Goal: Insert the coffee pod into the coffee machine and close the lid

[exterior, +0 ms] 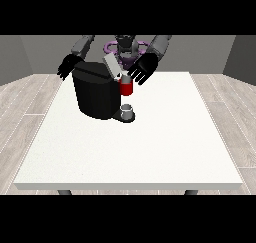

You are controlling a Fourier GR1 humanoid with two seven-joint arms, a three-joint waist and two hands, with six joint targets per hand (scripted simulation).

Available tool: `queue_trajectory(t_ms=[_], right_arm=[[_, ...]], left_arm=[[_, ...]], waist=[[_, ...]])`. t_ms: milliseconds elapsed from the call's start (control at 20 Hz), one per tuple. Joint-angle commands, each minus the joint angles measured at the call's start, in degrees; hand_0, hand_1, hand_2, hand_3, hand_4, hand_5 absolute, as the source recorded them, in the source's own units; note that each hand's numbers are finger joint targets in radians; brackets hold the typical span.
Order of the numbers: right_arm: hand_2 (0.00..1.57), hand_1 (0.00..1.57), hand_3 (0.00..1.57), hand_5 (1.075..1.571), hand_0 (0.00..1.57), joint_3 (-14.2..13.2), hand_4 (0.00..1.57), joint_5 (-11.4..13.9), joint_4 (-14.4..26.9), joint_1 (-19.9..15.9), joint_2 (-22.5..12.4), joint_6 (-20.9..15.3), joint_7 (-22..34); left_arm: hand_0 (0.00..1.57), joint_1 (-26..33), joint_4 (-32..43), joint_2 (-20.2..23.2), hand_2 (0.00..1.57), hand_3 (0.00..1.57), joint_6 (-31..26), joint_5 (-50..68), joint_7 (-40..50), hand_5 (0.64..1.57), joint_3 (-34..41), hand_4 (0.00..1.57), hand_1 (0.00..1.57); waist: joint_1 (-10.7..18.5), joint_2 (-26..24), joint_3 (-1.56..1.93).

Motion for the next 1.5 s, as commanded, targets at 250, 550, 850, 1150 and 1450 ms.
queue_trajectory(t_ms=[250,550,850,1150,1450], right_arm=[[0.0,0.0,0.0,1.571,0.0,-0.2,0.44,0.0,0.8,-0.5,0.5,-0.5,-2.2],[0.0,0.0,0.0,1.571,0.0,2.3,0.46,0.9,-1.2,-0.1,2.2,-3.4,0.1],[0.0,0.0,0.0,1.571,0.0,1.5,0.41,-0.1,-0.7,1.8,0.5,1.0,-2.4],[0.0,0.0,0.0,1.571,0.0,1.3,0.36,0.5,0.8,2.1,1.1,-0.2,-2.8],[0.0,0.0,0.0,1.571,0.0,-1.6,0.38,-1.6,3.0,2.5,-0.3,0.6,-3.9]], left_arm=[[1.07,-0.6,-0.2,0.3,1.12,0.95,0.3,-1.9,-0.2,1.571,-0.8,0.38,1.07],[1.07,-0.6,0.6,0.2,1.12,0.93,0.5,-2.1,-0.2,1.571,-0.3,0.37,1.07],[0.0,0.7,0.8,2.2,0.0,0.0,-0.4,-5.2,-3.3,1.571,-2.8,0.0,0.0],[0.0,-2.3,1.3,3.2,0.0,0.0,-4.5,-5.2,-0.7,1.571,-2.2,0.0,0.0],[0.0,1.2,-0.8,0.4,0.0,0.0,-3.0,-6.1,-1.5,1.571,-3.4,0.0,0.0]], waist=[[0.6,0.8,-0.06],[0.4,-0.7,-0.07],[-1.1,1.4,-0.06],[-0.8,-0.3,-0.05],[2.2,-3.2,-0.05]])
